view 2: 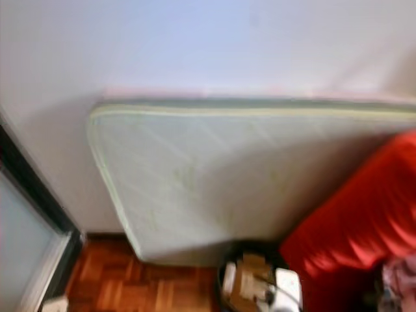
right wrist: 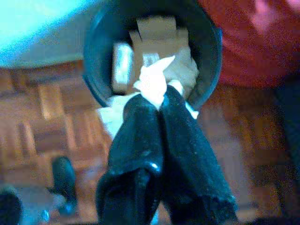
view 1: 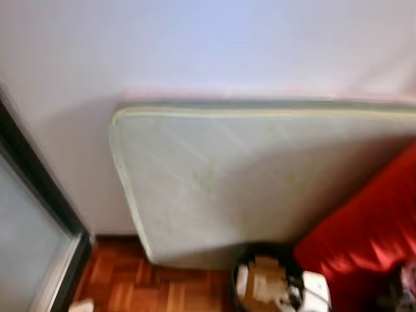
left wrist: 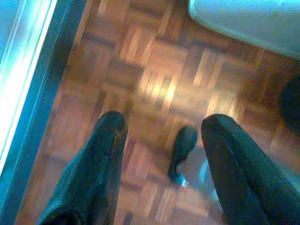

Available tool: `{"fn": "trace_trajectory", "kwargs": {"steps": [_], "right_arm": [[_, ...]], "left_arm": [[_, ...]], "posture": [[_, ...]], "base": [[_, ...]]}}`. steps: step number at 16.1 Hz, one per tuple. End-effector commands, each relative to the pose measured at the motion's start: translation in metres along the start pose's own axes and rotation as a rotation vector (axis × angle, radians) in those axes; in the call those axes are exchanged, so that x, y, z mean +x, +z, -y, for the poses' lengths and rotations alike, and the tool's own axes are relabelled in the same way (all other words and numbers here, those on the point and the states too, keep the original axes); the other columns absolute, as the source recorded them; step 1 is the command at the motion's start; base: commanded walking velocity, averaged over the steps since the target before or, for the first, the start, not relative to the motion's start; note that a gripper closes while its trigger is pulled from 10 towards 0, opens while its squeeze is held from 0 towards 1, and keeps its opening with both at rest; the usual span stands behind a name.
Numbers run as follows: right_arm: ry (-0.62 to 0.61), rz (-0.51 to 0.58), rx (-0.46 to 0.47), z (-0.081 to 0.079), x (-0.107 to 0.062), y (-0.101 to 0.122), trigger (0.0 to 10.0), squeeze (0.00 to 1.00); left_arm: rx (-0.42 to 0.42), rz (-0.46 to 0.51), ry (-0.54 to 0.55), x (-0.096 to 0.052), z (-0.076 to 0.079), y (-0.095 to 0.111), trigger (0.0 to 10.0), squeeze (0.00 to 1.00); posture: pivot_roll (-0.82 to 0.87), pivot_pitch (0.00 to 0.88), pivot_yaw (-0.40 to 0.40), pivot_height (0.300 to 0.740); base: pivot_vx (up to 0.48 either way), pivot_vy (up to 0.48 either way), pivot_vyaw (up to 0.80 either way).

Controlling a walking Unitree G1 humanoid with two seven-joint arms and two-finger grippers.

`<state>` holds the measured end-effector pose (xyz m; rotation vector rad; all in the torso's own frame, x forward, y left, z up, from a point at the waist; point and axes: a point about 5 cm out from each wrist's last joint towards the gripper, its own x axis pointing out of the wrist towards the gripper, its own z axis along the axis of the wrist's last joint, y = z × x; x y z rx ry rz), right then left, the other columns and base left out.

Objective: Clean up the room

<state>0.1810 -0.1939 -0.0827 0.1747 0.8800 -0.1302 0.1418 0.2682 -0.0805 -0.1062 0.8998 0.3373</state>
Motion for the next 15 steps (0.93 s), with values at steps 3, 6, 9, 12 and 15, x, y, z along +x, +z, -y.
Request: {"fn": "trace_trajectory", "kwargs": {"steps": [3,6,9,12,15], "right_arm": [[-0.007,0.013,-0.013,0.012,-0.003,-0.002,10.0,0.00],[0.088,0.196,0.011,-0.019,0.008,0.056,10.0,0.00],[0.163,0.299,-0.042,-0.034,0.008,0.074,10.0,0.00],[0.197,0.408,-0.041,-0.037,0.003,0.082,10.0,0.00],[0.174,0.483,-0.042,-0.036,0.000,0.090,10.0,0.00]], "left_arm": [[-0.013,0.096,-0.027,0.005,0.007,0.024,10.0,0.00],[-0.044,0.221,-0.053,0.009,0.024,0.054,10.0,0.00],[-0.056,0.424,-0.074,0.006,0.038,0.088,10.0,0.00],[-0.063,0.699,-0.079,-0.012,0.048,0.121,10.0,0.00],[-0.035,0.794,-0.100,-0.028,0.060,0.124,10.0,0.00]], "posture": [[0.04,0.000,-0.031,0.740],[0.04,0.000,-0.025,0.740],[0.04,0.000,-0.013,0.740],[0.05,0.000,-0.025,0.740],[0.05,0.000,-0.029,0.740]], "base": [[0.094,0.000,0.00],[0.000,0.000,0.00],[0.000,0.000,0.00],[0.000,0.000,0.00],[0.000,0.000,0.00]]}}
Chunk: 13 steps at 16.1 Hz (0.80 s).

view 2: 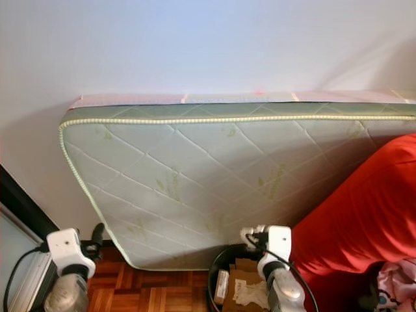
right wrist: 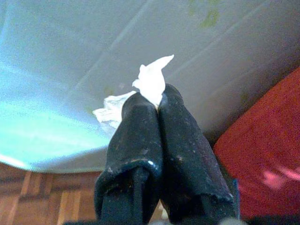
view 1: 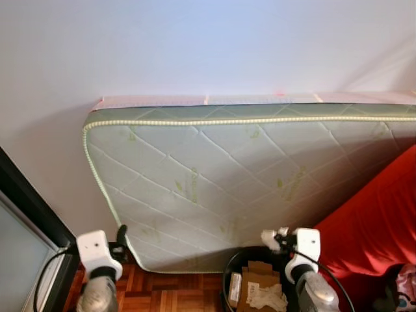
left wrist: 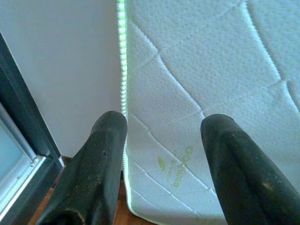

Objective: Clean up the room

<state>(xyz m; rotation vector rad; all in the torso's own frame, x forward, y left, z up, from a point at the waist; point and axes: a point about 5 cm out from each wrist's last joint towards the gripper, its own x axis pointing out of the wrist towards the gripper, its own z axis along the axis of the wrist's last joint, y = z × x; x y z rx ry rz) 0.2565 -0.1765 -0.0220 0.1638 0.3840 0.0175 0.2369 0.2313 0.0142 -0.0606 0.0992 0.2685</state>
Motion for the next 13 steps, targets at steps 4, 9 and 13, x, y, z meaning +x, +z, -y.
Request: {"fn": "trace_trajectory", "kwargs": {"steps": [4,9,13], "right_arm": [[-0.116,0.016,-0.013,0.018,-0.008,-0.003,10.0,0.00],[-0.138,0.006,-0.023,0.019,-0.008,-0.003,10.0,0.00],[-0.101,0.004,-0.060,0.012,-0.004,-0.001,10.0,0.00]], "left_arm": [[0.028,0.001,0.022,-0.012,-0.003,0.002,10.0,0.00],[0.041,-0.033,0.004,-0.015,-0.002,0.002,10.0,0.00],[0.042,-0.030,0.000,-0.015,-0.001,0.007,10.0,0.00]], "posture": [[0.07,0.000,-0.036,0.740],[0.07,0.000,-0.033,0.686],[0.08,0.000,-0.042,0.682]], "base": [[0.000,0.000,0.00],[0.000,0.000,0.00],[0.000,0.000,0.00]]}}
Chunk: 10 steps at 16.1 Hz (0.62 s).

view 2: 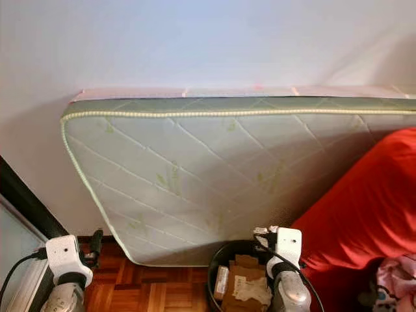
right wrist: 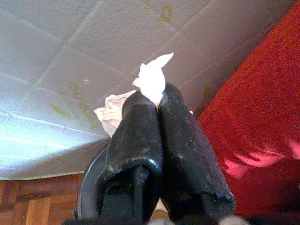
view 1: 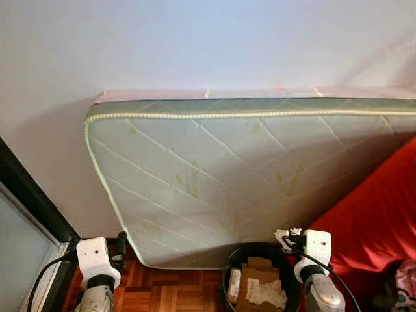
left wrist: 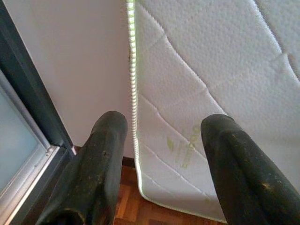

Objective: Clean up the room

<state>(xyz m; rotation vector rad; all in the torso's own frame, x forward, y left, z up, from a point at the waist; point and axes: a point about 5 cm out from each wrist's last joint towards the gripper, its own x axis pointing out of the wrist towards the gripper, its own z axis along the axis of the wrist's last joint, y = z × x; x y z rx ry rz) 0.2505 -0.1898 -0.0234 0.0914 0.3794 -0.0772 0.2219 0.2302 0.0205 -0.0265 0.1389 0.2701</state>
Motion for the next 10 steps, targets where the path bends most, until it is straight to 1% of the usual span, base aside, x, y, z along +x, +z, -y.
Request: {"fn": "trace_trajectory", "kwargs": {"steps": [1,2,3,4,5,6,10], "right_arm": [[-0.003,-0.015,-0.006,0.000,0.001,0.000,10.0,0.00],[-0.003,-0.031,-0.003,0.001,0.001,-0.002,10.0,0.00],[0.000,-0.029,0.002,0.001,0.001,-0.002,10.0,0.00],[0.001,-0.030,-0.006,0.002,0.001,-0.002,10.0,0.00],[-0.005,-0.044,-0.036,0.004,0.001,-0.003,10.0,0.00],[-0.004,-0.051,-0.050,0.003,0.002,-0.002,10.0,0.00],[0.014,-0.042,-0.050,0.000,0.007,0.005,10.0,0.00]], "left_arm": [[0.001,0.003,-0.003,-0.001,0.001,0.002,10.0,0.00],[-0.003,0.004,0.000,-0.002,-0.001,0.002,10.0,0.00],[-0.004,0.004,-0.001,-0.002,-0.001,0.003,10.0,0.00],[-0.005,0.005,-0.002,-0.002,-0.002,0.003,10.0,0.00],[-0.008,0.008,-0.007,0.001,-0.004,0.006,10.0,0.00],[-0.010,0.012,-0.013,0.002,-0.006,0.007,10.0,0.00],[-0.017,0.013,-0.018,0.004,-0.011,0.006,10.0,0.00]], "posture": [[0.08,0.004,-0.046,0.682],[0.08,0.010,-0.047,0.682],[0.08,0.014,-0.048,0.672],[0.08,0.024,-0.049,0.667],[0.09,0.040,-0.052,0.667],[0.09,0.044,-0.053,0.667],[0.10,0.049,-0.062,0.667]], "base": [[0.000,0.000,0.00],[0.000,0.000,0.00],[0.000,0.000,0.00],[0.000,0.000,0.00],[0.000,0.000,0.00],[0.000,0.000,0.00],[0.000,0.000,0.00]]}}
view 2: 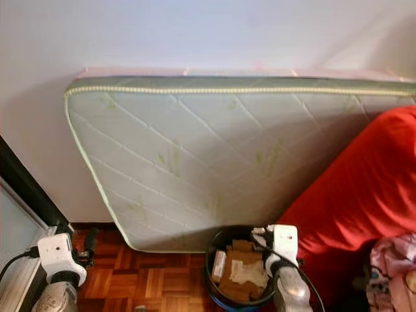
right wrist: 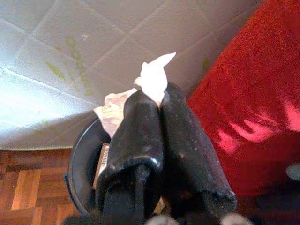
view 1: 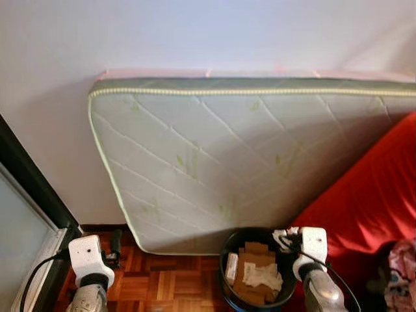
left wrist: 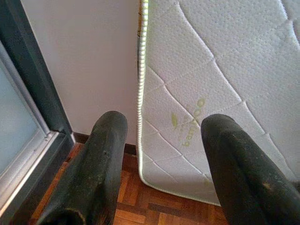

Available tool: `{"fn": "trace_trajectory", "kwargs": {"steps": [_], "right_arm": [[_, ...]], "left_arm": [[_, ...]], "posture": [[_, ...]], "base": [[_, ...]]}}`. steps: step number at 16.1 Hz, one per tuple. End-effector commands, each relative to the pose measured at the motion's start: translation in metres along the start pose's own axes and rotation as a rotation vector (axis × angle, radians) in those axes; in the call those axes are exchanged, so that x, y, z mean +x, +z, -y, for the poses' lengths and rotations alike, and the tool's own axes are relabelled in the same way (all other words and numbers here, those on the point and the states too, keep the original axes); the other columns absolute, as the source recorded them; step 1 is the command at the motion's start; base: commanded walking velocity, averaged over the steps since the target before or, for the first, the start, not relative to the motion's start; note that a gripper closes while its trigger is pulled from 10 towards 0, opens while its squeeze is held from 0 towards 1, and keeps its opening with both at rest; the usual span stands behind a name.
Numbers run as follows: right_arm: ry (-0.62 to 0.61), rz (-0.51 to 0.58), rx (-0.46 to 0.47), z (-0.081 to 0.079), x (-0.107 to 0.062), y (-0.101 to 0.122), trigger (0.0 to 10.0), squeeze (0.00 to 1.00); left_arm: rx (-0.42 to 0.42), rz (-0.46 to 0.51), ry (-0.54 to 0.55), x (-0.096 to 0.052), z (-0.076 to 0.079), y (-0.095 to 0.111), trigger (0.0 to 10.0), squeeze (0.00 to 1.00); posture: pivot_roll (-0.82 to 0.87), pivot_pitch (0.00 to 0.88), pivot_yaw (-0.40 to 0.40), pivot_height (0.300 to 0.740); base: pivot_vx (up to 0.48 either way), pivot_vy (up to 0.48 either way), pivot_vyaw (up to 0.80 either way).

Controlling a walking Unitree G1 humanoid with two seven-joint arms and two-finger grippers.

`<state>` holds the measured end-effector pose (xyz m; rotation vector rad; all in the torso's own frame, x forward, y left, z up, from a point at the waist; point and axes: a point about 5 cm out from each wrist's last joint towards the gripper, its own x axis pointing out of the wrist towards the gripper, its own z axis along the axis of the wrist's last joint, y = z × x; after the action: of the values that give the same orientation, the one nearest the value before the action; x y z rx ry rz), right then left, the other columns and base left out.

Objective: Clean up the room

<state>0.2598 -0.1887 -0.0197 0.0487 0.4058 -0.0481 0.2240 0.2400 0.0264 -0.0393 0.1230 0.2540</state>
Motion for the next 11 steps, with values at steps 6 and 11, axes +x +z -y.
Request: {"fn": "trace_trajectory", "kwargs": {"steps": [6,11], "right_arm": [[0.016,-0.041,0.000,-0.0006,0.0039,0.0011,10.0,0.00],[0.031,-0.058,0.022,-0.0059,0.0066,0.0024,10.0,0.00]], "left_arm": [[-0.009,-0.021,-0.014,0.0004,-0.0042,-0.0067,10.0,0.00],[0.001,-0.019,-0.020,0.0010,-0.0104,-0.0057,10.0,0.00]], "posture": [[0.10,0.083,-0.070,0.667],[0.12,0.118,-0.073,0.667]], "base": [[0.000,0.000,0.00],[0.000,0.000,0.00]]}}
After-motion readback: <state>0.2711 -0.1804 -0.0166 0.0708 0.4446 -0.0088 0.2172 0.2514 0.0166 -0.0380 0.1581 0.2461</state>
